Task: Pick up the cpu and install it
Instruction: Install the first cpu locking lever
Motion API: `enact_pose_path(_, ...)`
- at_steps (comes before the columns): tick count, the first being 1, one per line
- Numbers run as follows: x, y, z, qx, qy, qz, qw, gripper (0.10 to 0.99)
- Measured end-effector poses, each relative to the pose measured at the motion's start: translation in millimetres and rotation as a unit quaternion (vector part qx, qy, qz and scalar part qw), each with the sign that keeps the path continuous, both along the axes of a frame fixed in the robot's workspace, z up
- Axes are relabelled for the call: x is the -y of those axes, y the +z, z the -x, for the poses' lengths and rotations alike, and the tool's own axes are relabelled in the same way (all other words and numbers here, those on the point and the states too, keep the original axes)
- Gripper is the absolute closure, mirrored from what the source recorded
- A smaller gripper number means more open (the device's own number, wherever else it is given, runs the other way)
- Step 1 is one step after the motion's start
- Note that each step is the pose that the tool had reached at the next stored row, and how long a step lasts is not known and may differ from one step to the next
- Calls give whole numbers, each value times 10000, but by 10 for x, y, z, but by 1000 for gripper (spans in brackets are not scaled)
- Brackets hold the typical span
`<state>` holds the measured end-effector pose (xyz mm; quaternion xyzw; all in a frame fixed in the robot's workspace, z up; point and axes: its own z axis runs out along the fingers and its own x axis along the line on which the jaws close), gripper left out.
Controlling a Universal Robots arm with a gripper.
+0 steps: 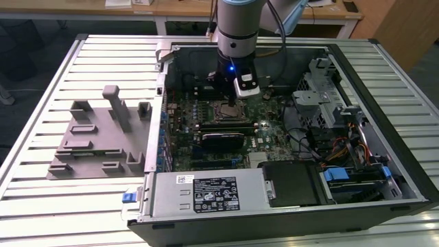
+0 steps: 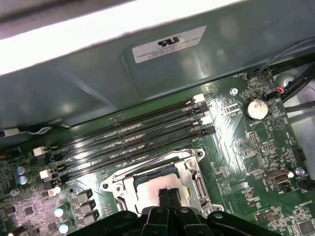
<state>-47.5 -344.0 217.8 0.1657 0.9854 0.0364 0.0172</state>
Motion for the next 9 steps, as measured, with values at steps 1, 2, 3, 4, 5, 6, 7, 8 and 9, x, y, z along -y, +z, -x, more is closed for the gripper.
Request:
enact_pose_path(1, 0, 16, 0, 0, 0, 0, 10000, 980)
enact_pose_path(2, 0, 31, 0, 0, 0, 0, 10000, 980)
enact_pose_path(3, 0, 48, 0, 0, 0, -1, 10000, 980)
enact_pose_path(4, 0, 65, 0, 0, 0, 0, 10000, 980)
enact_pose_path(5, 0, 81, 0, 0, 0, 0, 10000, 980)
enact_pose_path(6, 0, 94, 0, 0, 0, 0, 10000, 980)
enact_pose_path(7, 0, 101, 0, 0, 0, 0, 10000, 980)
enact_pose_path(8, 0, 104, 0, 0, 0, 0, 10000, 980)
enact_pose_path(9, -1, 105, 0, 1, 0, -1, 10000, 980)
